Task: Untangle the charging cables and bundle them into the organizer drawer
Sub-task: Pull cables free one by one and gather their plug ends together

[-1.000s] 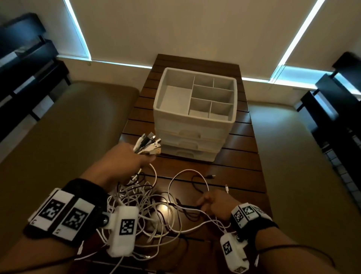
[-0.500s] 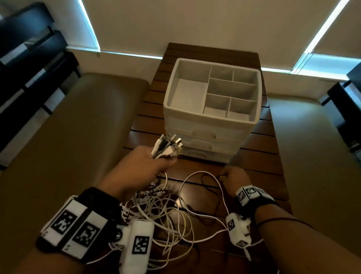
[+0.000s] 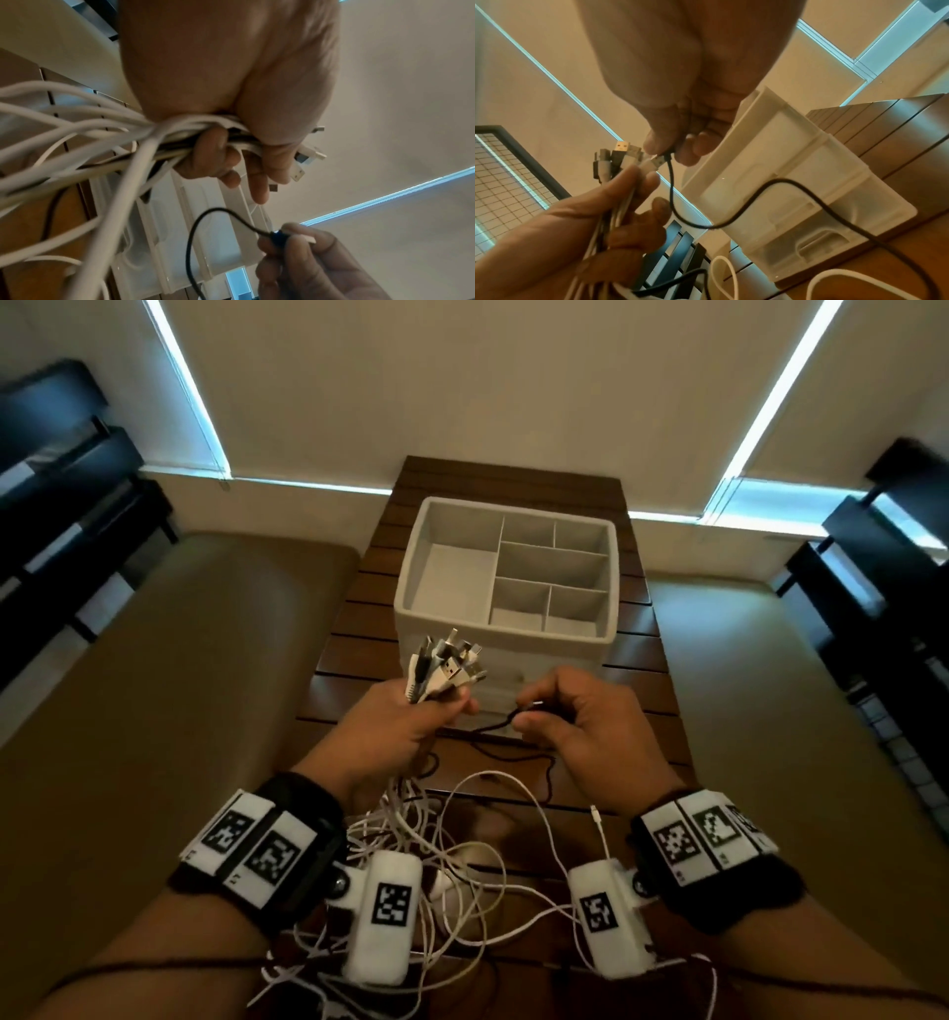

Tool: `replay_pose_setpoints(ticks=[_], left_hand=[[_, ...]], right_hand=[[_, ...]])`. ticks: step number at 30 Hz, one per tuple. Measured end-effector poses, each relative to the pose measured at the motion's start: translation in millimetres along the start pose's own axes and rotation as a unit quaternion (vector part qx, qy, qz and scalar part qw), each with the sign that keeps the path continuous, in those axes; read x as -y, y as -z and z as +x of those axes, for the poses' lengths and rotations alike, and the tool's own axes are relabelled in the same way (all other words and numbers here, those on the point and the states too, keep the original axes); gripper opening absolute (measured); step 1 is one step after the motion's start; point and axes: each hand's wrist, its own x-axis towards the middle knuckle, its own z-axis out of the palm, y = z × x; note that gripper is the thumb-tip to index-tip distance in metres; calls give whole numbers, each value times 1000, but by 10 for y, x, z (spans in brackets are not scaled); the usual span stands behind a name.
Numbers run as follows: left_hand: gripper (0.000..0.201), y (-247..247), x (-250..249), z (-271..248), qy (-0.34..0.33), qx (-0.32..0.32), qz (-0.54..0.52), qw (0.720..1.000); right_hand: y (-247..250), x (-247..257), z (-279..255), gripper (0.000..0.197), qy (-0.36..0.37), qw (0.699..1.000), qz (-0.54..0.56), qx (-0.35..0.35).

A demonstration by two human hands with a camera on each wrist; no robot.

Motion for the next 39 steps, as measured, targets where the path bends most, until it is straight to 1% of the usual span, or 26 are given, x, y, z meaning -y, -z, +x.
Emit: replay_pose_setpoints(ticks=[3, 5, 7, 9, 12, 13, 14, 15, 17, 18, 19, 20, 21, 22, 24, 26, 27, 30, 33, 35, 37, 39], left_hand=[[22, -75, -20, -80, -5, 17, -12, 1000], [21, -101, -31, -133, -3, 20, -33, 999], [22, -109, -40, -176, -2, 30, -49, 998], [27, -106, -43, -210, -12, 48, -33, 998], [16, -114, -51, -250, -26, 72, -17, 997], [14, -119, -49, -249, -27, 69, -22, 997], [14, -121, -48, -245, -27, 59, -31, 997], [15, -124, -54, -245, -26, 47, -47, 997], [16, -139, -62, -245, -28, 19, -86, 996], [19, -146, -65, -239, -31, 0, -93, 995], [23, -146, -64, -227, -35, -26, -95, 995], [27, -133, -52, -205, -39, -55, -100, 993], [29, -123, -48, -188, -43, -79, -112, 990], [30, -116, -47, -171, -51, -96, -127, 986], [30, -112, -59, -164, -64, -110, -171, 977], [28, -116, -66, -189, -57, -95, -209, 972], [29, -107, -54, -191, -59, -80, -208, 973], [31, -60, -40, -199, -93, -45, -161, 982], [38, 31, -90, -215, -104, -64, -101, 987], [43, 108, -159, -222, -111, -75, -85, 987], [37, 157, -162, -235, -97, -74, -103, 987], [32, 149, -154, -263, -81, -65, -112, 988]], right_hand=[[-36, 142, -19, 15, -16, 998, 44, 30], [-60, 228, -31, 15, -7, 997, 68, 34], [-68, 296, -64, 18, 2, 996, 84, 19], [-81, 342, -91, 24, -2, 992, 123, -1], [-128, 354, -84, 24, -16, 987, 157, -40], [-149, 343, -93, 25, -31, 984, 174, -38], [-176, 333, -110, 30, -46, 980, 192, -13], [-211, 300, -129, 37, -55, 978, 198, 30], [-292, 195, -179, 54, -55, 976, 174, 115], [-323, 135, -205, 59, -46, 980, 146, 131], [-349, 97, -220, 55, -37, 985, 111, 128], [-371, 63, -217, 40, -30, 991, 72, 112], [-379, 43, -217, 21, -20, 994, 40, 100], [-378, 9, -211, 10, -12, 995, 19, 100], [-376, -81, -192, 15, -9, 992, 1, 124], [-362, -190, -192, 18, -33, 987, -3, 156], [-346, -255, -194, 21, -46, 985, -6, 165], [-259, -476, -252, 25, -90, 980, -44, 174], [-105, -645, -372, 27, -136, 973, -61, 176], [29, -710, -441, 26, -174, 970, -33, 168], [166, -781, -512, 18, -192, 966, -32, 169], [297, -807, -557, 11, -205, 958, -61, 190]])
